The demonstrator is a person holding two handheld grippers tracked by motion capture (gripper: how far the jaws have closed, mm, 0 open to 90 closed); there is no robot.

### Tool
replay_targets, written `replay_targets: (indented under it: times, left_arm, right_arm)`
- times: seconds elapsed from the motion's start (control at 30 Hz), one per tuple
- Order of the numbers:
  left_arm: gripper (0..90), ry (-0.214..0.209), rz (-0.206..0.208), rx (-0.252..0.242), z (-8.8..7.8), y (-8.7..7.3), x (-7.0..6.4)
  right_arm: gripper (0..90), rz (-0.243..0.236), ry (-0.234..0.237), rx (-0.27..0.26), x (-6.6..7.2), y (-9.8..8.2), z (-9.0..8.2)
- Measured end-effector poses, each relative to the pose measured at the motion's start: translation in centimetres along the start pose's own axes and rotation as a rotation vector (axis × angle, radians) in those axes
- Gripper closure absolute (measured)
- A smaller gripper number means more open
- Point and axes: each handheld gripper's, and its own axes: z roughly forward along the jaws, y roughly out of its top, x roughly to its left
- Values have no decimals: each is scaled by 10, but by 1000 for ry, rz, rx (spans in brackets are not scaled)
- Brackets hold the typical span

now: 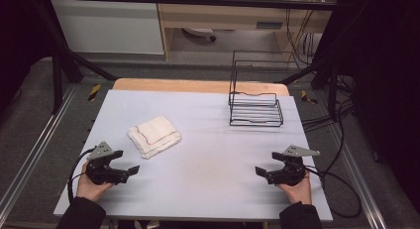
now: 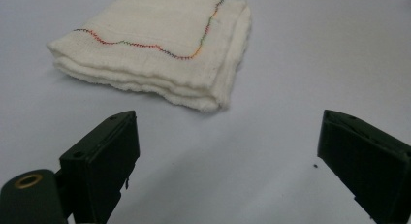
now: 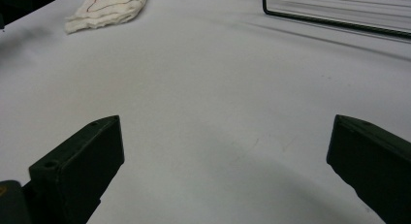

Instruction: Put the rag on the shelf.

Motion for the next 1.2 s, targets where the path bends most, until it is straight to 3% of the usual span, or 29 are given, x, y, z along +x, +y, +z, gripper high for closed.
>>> replay_targets:
  times: [0.77,1.03,1.2]
  left_arm:
    - [87,4,4,-3,8,13,-7]
    - [110,36,14,39,20,23,-9]
    - [175,65,17,68,33,29,-9]
  right_arm:
    - [6,-9,-1,2,1,0,1]
    - [6,-14,-4,10,2,0,1]
    - [6,-13,-6,12,2,0,1]
